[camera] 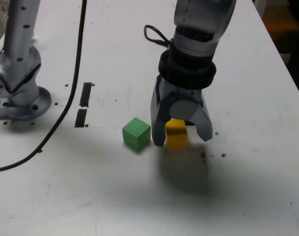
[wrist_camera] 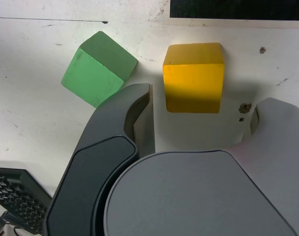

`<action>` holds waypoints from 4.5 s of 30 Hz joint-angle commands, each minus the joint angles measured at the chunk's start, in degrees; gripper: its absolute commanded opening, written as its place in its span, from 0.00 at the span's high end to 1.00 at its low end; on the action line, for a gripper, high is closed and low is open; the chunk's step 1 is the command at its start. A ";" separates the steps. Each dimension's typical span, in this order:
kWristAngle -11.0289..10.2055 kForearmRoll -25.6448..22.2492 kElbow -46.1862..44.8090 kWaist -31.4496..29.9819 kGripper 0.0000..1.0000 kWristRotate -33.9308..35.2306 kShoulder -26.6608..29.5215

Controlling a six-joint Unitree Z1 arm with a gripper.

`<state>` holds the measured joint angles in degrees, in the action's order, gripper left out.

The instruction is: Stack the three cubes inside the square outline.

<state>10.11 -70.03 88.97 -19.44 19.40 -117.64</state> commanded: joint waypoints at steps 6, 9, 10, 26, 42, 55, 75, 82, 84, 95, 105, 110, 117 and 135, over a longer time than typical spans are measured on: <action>0.79 0.56 0.18 -0.08 0.24 -0.64 -1.42; 1.13 1.11 0.15 -0.08 0.24 -1.07 -2.10; 1.22 1.34 0.11 -0.08 0.24 -1.23 -2.36; 1.37 2.07 -2.06 1.42 0.33 -2.53 -2.91; 0.61 4.83 -1.40 1.86 0.79 -4.16 -1.68; -2.68 -4.10 1.13 1.42 0.81 -0.53 5.46; -3.35 -8.94 6.59 7.79 0.81 -10.20 5.70; -2.20 -9.07 4.58 10.82 0.81 -16.31 4.98; -1.96 -8.96 4.34 11.20 0.81 -17.27 4.73; -1.52 -7.67 6.32 11.79 0.81 -19.34 1.50; -2.41 -7.74 6.43 14.22 0.81 -20.91 1.09; -2.42 -7.62 6.08 14.43 0.81 -21.19 0.94; -2.11 -7.13 5.82 14.43 0.81 -21.49 0.38; -2.34 -5.84 4.07 15.39 0.62 -21.68 -0.23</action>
<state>7.73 -75.91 92.93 -4.09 -2.25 -117.73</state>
